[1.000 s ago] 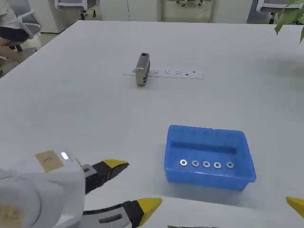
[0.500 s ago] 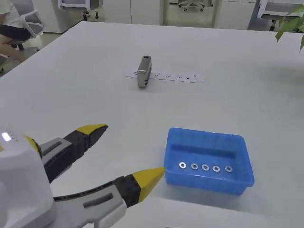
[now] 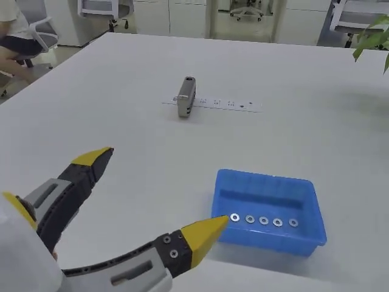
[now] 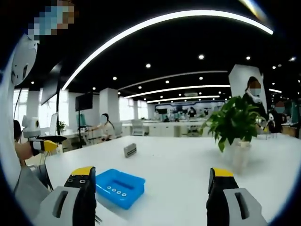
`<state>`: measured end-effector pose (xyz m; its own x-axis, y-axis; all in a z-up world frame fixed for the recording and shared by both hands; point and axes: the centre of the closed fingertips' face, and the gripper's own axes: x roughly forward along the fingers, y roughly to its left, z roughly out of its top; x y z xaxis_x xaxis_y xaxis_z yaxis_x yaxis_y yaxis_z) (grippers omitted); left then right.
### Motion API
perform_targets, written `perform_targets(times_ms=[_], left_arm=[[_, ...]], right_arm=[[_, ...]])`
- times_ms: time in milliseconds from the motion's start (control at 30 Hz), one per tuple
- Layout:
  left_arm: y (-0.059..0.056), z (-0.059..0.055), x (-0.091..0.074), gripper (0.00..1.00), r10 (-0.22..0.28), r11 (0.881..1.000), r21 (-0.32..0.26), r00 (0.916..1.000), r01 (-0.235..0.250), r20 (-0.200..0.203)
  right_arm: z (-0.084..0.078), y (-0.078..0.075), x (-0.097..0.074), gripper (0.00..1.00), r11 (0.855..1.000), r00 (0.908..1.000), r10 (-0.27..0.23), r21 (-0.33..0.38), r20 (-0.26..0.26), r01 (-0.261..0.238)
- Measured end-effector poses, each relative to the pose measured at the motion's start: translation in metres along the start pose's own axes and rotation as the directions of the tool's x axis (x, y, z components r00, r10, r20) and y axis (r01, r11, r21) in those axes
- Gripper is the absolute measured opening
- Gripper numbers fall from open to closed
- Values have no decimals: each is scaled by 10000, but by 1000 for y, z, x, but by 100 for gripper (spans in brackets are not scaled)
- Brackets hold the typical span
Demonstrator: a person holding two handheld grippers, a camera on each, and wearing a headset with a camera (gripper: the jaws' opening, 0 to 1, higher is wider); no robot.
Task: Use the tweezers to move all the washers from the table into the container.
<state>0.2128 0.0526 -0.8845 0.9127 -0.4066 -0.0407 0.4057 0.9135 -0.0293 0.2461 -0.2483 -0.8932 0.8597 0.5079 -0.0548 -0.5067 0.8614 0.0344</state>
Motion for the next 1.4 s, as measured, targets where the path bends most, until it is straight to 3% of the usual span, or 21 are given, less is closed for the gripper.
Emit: perform_targets(times_ms=[600,1400], left_arm=[[-2,0,-1,99,164,9995,-265,9997,-159,184],[6,-8,-4,99,341,9990,-278,9994,-342,-38]], right_arm=[[-6,0,-4,99,9995,9999,-101,283,-18,101],[-13,-4,-1,99,9993,9998,-144,357,-135,148]])
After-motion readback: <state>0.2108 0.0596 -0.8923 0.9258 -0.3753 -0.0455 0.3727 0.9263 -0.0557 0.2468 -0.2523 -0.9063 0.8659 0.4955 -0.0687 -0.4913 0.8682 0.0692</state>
